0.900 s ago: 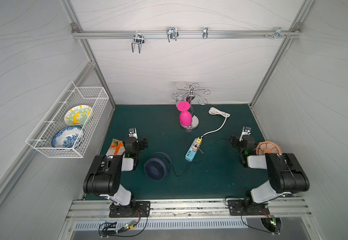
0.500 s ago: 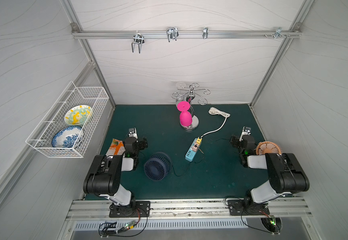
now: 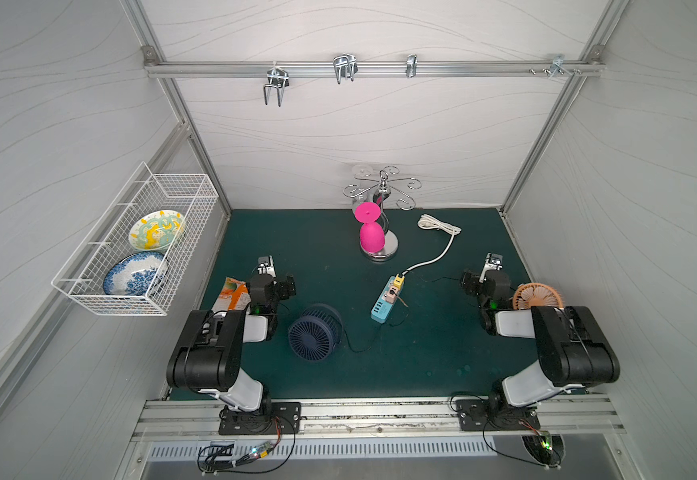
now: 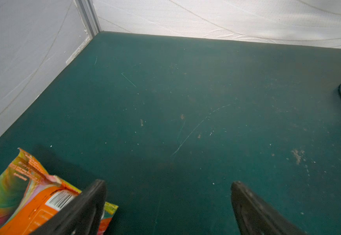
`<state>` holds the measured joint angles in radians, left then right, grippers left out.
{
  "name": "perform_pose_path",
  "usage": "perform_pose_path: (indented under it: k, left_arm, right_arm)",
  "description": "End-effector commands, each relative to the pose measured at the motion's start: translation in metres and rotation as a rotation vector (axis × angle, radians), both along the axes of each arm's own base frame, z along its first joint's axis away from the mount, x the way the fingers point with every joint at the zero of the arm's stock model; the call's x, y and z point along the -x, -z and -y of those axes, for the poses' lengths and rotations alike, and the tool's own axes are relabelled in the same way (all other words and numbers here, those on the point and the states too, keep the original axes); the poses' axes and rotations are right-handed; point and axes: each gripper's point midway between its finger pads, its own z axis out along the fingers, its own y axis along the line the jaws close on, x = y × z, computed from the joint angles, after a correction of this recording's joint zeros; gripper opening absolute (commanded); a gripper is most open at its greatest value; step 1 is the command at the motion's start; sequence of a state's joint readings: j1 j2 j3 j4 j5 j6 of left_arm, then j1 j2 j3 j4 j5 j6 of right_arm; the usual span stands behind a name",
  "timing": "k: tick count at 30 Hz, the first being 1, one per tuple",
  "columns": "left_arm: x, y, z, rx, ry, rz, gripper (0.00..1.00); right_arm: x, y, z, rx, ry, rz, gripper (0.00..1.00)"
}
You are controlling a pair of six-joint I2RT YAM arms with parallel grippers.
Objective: Unplug the desk fan from the power strip
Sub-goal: Adjust the socket at the center of the board.
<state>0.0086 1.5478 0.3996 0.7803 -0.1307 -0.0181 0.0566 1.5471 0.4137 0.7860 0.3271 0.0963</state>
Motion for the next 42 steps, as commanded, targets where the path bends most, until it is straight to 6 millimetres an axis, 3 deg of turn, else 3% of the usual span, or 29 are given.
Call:
perform_pose_path:
  k: [1,9,17,19,21,23,26,30,36,39,42]
  left_arm:
    - [-0.019,-0.038,-0.004,-0.006,-0.014,0.048,1.00]
    - [-0.021,-0.073,-0.010,0.066,-0.079,-0.028,1.00]
    - [-0.024,-0.125,-0.010,0.451,-0.175,-0.028,1.00]
    - [-0.031,-0.139,0.001,0.522,-0.107,-0.019,1.00]
    - [-0.035,-0.149,0.011,0.563,-0.049,-0.020,1.00]
    - [-0.037,-0.158,0.023,0.609,0.007,-0.025,0.97]
    - [-0.034,-0.165,0.042,0.685,0.084,-0.055,0.92]
    - [-0.019,-0.164,0.076,0.650,0.176,-0.122,0.92]
    - [0.014,-0.155,0.123,0.532,0.285,-0.194,0.92]
    - [0.027,-0.154,0.137,0.515,0.325,-0.206,0.89]
    - [0.040,-0.152,0.154,0.523,0.375,-0.224,0.86]
  right_arm:
    - [-0.005,-0.011,-0.004,0.008,-0.028,-0.007,0.99]
    - [-0.005,-0.053,0.001,-0.031,0.011,-0.051,0.99]
    - [-0.010,-0.121,-0.012,-0.099,-0.041,0.037,0.99]
    - [-0.010,-0.136,-0.003,-0.143,0.038,0.035,0.99]
    - [0.005,-0.132,0.019,-0.289,0.247,-0.047,0.99]
    - [0.009,-0.134,0.026,-0.443,0.310,-0.104,0.99]
    - [-0.001,-0.128,0.014,-0.629,0.219,-0.193,0.99]
    - [-0.004,-0.142,-0.006,-0.632,0.110,-0.166,0.99]
    - [0.008,-0.156,-0.028,-0.678,0.024,-0.172,0.99]
    - [0.013,-0.149,-0.062,-0.773,-0.105,-0.314,0.94]
    - [0.021,-0.141,-0.093,-0.750,-0.186,-0.399,0.92]
